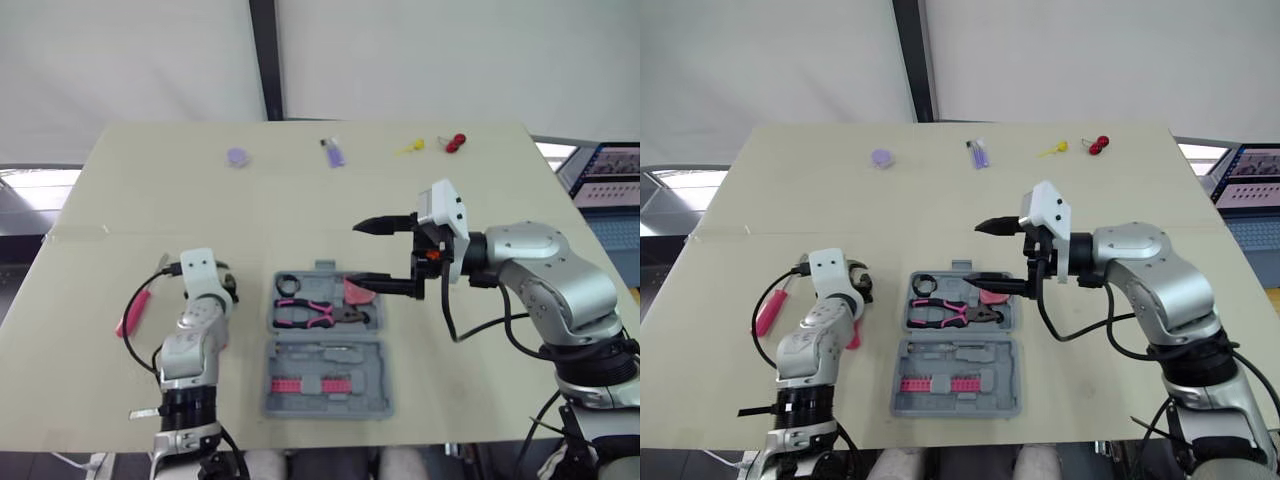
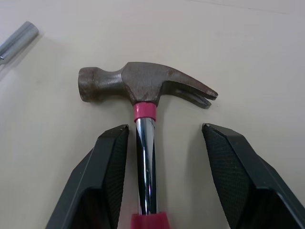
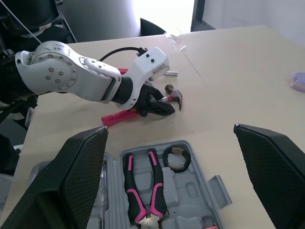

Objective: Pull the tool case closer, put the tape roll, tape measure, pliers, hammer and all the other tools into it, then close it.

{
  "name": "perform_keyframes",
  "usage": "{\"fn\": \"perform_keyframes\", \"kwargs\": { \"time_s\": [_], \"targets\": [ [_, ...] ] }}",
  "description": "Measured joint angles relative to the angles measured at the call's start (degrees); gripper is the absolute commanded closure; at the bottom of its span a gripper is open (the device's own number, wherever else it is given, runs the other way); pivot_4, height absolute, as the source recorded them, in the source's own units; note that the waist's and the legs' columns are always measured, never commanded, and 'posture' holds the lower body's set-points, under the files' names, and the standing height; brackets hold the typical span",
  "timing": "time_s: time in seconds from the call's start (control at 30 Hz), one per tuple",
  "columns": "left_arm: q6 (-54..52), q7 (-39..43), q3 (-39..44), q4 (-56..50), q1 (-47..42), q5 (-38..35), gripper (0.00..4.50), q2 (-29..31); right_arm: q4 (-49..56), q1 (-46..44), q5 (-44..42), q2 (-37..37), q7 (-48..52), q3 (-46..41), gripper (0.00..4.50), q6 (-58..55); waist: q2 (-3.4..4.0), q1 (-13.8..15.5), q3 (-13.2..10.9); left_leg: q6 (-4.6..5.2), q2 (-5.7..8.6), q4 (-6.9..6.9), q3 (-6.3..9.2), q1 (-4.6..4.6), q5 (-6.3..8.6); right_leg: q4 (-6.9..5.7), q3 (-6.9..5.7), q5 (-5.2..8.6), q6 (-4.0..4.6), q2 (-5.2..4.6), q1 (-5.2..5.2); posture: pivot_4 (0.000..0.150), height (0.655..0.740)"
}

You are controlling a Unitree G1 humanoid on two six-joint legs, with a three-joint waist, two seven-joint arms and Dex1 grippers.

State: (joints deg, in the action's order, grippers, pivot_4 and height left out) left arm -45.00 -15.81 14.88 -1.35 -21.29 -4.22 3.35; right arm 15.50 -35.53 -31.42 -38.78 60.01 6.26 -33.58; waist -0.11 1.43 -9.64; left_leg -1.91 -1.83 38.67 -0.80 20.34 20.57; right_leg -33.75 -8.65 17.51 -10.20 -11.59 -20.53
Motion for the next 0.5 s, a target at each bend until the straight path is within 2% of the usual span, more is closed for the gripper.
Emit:
{"fn": "perform_keyframes", "kwargs": {
  "time_s": [0.37, 0.4, 0.5],
  "targets": [
    [0.3, 0.4, 0.4, 0.3, -0.1, 0.0, 1.83, 0.0, -0.2, 0.0, 0.7, 0.0, 0.0, 0.0, 0.0, 0.9, 0.0, 0.0, 0.0, 0.0, 0.0, -0.01, 0.0, 0.0, 0.0, 0.0, 0.0, 0.0, 0.0, 0.0, 0.0, 0.15, 0.74],
    [0.3, 0.4, 0.4, 0.3, -0.1, 0.0, 2.37, 0.0, -0.2, 0.0, 0.7, 0.0, 0.0, 0.0, 0.0, 0.9, 0.0, 0.0, 0.0, 0.0, 0.0, -0.01, 0.0, 0.0, 0.0, 0.0, 0.0, 0.0, 0.0, 0.0, 0.0, 0.15, 0.74],
    [0.5, 0.2, 1.8, 0.5, -0.1, -0.1, 3.6, 0.0, -0.3, 0.0, 0.8, 0.0, -0.1, 0.0, 0.0, 0.9, 0.0, 0.0, 0.0, 0.0, 0.0, -0.01, 0.0, 0.0, 0.0, 0.0, 0.0, 0.0, 0.0, 0.0, 0.0, 0.15, 0.74]
  ]
}}
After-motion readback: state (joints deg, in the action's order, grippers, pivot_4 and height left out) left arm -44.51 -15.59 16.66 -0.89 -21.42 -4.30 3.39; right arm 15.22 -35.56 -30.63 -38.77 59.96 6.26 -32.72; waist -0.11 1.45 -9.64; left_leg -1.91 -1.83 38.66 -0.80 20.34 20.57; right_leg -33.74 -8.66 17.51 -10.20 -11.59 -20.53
